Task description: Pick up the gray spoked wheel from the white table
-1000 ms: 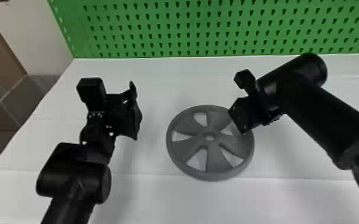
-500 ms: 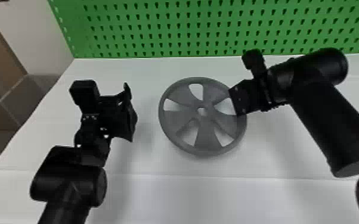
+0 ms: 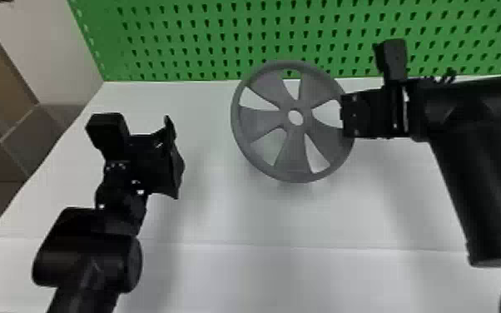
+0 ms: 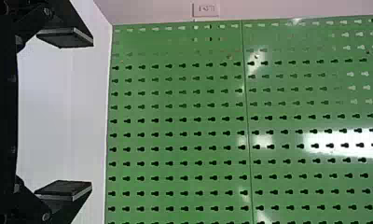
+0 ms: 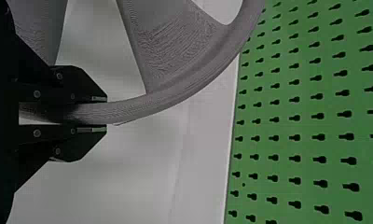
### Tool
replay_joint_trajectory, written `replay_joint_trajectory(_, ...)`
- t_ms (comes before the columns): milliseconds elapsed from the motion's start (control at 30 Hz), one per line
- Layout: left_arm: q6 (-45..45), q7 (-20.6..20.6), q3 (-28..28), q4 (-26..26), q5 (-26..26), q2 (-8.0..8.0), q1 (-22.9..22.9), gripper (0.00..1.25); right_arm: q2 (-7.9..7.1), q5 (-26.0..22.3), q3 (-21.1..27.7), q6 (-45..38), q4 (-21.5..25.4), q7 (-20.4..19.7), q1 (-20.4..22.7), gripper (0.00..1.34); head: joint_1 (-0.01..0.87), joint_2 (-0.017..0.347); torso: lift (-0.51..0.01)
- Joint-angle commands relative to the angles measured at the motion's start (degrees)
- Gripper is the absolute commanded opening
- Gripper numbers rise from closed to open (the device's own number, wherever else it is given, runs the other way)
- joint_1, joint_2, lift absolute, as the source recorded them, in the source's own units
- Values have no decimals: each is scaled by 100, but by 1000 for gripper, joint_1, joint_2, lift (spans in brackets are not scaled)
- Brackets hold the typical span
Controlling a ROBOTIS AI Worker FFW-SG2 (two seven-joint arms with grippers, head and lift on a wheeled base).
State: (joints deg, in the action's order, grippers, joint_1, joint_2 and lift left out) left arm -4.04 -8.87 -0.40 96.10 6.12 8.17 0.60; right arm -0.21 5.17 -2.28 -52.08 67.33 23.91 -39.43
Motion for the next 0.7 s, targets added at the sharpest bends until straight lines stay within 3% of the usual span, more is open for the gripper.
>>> replay_joint_trajectory(0,0,0,5,23,12,0,-7,1054,26,-8,290,515,316,-18,322,115,779,135,-85)
replay_joint_trajectory(333,0,0,14,32,21,-9,-25,1054,-5,-517,553,1825,668,-440,998,114,779,135,-85)
replay_joint_trajectory(667,0,0,-39,32,56,-9,-7,1054,-32,-790,580,4224,685,-1011,1745,114,779,135,-85)
